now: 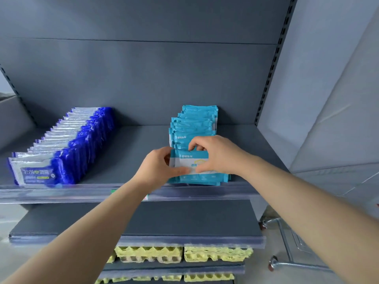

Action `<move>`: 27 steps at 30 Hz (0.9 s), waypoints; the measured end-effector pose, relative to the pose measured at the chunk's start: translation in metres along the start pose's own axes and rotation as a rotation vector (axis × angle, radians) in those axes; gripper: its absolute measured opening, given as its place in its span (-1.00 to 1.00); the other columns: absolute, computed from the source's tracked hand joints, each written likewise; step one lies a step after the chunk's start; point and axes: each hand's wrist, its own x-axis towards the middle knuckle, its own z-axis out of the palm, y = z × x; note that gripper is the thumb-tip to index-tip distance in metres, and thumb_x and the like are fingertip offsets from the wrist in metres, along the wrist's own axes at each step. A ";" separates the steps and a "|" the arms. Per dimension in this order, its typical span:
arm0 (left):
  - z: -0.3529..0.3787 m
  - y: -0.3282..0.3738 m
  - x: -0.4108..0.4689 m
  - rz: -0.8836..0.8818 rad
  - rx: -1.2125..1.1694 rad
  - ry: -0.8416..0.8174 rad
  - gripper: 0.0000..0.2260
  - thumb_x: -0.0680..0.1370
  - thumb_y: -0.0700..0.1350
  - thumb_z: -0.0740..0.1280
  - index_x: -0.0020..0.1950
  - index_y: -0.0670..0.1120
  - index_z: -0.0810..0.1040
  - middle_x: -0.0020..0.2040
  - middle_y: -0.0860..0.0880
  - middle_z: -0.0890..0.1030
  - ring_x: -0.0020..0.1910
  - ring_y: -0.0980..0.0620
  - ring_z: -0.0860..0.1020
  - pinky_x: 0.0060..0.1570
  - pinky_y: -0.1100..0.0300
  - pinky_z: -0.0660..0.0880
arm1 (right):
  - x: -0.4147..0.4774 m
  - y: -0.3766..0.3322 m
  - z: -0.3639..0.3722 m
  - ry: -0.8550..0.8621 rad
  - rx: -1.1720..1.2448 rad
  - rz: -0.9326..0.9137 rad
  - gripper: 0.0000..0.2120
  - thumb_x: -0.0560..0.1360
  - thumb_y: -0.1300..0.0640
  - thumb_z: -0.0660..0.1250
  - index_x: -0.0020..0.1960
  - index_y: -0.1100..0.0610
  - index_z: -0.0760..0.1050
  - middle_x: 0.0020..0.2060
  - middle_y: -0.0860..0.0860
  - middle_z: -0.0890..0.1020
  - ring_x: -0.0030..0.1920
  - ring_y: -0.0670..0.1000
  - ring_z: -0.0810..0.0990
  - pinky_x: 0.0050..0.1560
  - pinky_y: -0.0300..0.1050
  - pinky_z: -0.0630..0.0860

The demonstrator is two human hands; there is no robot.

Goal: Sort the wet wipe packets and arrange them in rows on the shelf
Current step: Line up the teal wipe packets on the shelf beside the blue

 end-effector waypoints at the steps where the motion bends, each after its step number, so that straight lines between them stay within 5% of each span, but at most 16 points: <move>1: 0.001 0.001 -0.002 0.009 -0.011 0.012 -0.72 0.29 0.10 0.57 -0.16 0.08 0.54 -0.45 0.16 0.46 -0.47 0.15 0.33 -0.49 0.37 0.26 | -0.001 -0.002 0.002 0.012 -0.019 -0.007 -0.52 0.30 -0.08 0.53 0.15 -0.08 0.44 0.07 -0.15 0.56 0.04 -0.11 0.50 0.04 -0.09 0.47; 5: 0.003 -0.002 -0.006 -0.012 -0.001 0.033 -0.63 0.30 0.06 0.58 -0.05 0.09 0.47 -0.25 0.24 0.56 -0.32 0.28 0.52 -0.36 0.43 0.35 | -0.017 0.010 0.001 0.105 -0.032 0.136 -0.26 0.24 -0.20 0.54 0.31 -0.01 0.34 0.13 -0.12 0.43 0.16 -0.05 0.44 0.10 -0.12 0.40; 8: 0.003 -0.004 -0.003 -0.098 0.027 0.023 -0.36 0.27 0.13 0.58 0.21 0.09 0.33 0.03 0.17 0.50 -0.10 0.19 0.53 -0.13 0.26 0.48 | -0.032 0.028 0.004 0.089 -0.002 0.334 0.00 0.18 -0.24 0.54 0.46 -0.02 0.14 0.33 0.00 0.36 0.31 0.05 0.37 0.26 0.02 0.41; 12: 0.007 -0.003 0.007 -0.139 0.093 -0.127 -0.56 0.40 0.11 0.48 0.14 -0.01 0.39 0.02 0.11 0.55 -0.15 0.16 0.51 -0.26 0.26 0.39 | -0.033 0.039 0.016 -0.030 0.338 0.394 -0.28 0.32 -0.07 0.53 0.35 -0.04 0.23 0.18 -0.11 0.54 0.07 -0.11 0.55 0.05 -0.06 0.58; 17: 0.014 -0.001 0.023 -0.098 0.087 -0.052 -0.65 0.43 0.07 0.46 0.13 0.02 0.44 0.02 0.09 0.57 -0.08 0.04 0.55 -0.12 0.13 0.49 | -0.011 0.041 0.012 0.024 0.380 0.330 -0.29 0.38 0.09 0.50 0.39 -0.04 0.17 0.18 -0.13 0.50 0.09 -0.06 0.54 -0.08 -0.16 0.55; 23: 0.003 -0.023 0.010 -0.085 0.008 -0.239 -0.58 0.44 0.07 0.45 0.24 0.16 0.38 0.15 0.17 0.57 0.06 0.11 0.59 0.12 0.04 0.55 | -0.022 0.046 0.021 0.011 0.659 0.393 -0.09 0.39 -0.09 0.47 0.54 -0.12 -0.03 0.40 -0.19 0.38 0.36 -0.09 0.40 0.38 0.04 0.36; 27: -0.001 -0.020 0.004 -0.087 -0.054 -0.298 -0.46 0.48 0.08 0.41 0.38 0.15 0.25 0.19 0.17 0.56 0.11 0.09 0.58 0.17 0.03 0.53 | -0.025 0.041 0.035 -0.006 0.716 0.452 0.11 0.21 -0.26 0.45 0.54 -0.11 -0.14 0.44 -0.18 0.33 0.38 -0.05 0.39 0.34 0.06 0.40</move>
